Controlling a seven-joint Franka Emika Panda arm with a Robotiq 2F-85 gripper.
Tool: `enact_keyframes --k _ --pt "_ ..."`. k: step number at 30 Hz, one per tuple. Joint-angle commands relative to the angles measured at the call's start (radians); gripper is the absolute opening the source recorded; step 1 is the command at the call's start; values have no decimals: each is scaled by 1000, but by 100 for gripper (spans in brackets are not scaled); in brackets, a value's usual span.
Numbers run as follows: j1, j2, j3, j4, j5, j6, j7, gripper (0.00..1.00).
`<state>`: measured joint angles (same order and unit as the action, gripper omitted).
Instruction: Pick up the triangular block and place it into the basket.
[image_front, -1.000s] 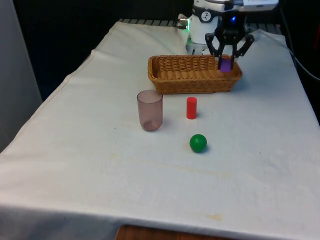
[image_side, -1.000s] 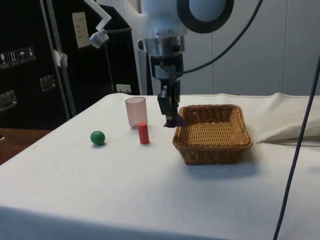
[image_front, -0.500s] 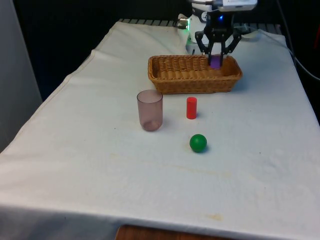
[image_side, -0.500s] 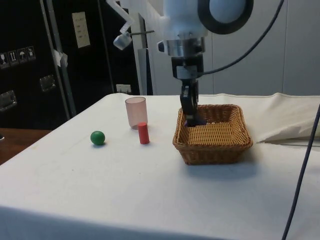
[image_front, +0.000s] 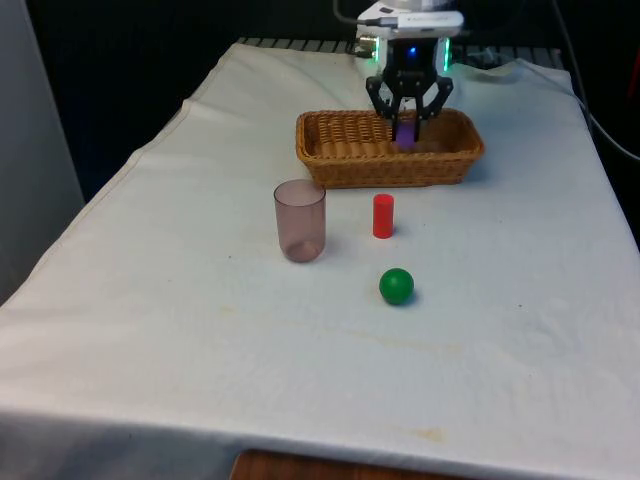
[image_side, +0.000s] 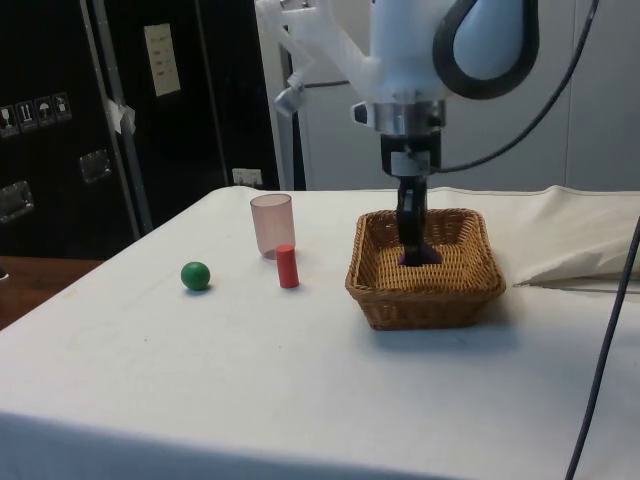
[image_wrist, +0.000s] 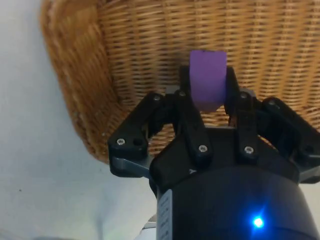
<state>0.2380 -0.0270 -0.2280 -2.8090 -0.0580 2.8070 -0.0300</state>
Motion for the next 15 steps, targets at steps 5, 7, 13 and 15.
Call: enact_keyframes --k 5,7,13,15 --pt "-6 33 -46 -22 7 60 -57 34" --pt "-3 43 -55 -28 19 83 -75 34" --pt "-2 87 -54 -42 29 155 -80 34" --pt "-4 104 -49 -47 29 183 -76 41"
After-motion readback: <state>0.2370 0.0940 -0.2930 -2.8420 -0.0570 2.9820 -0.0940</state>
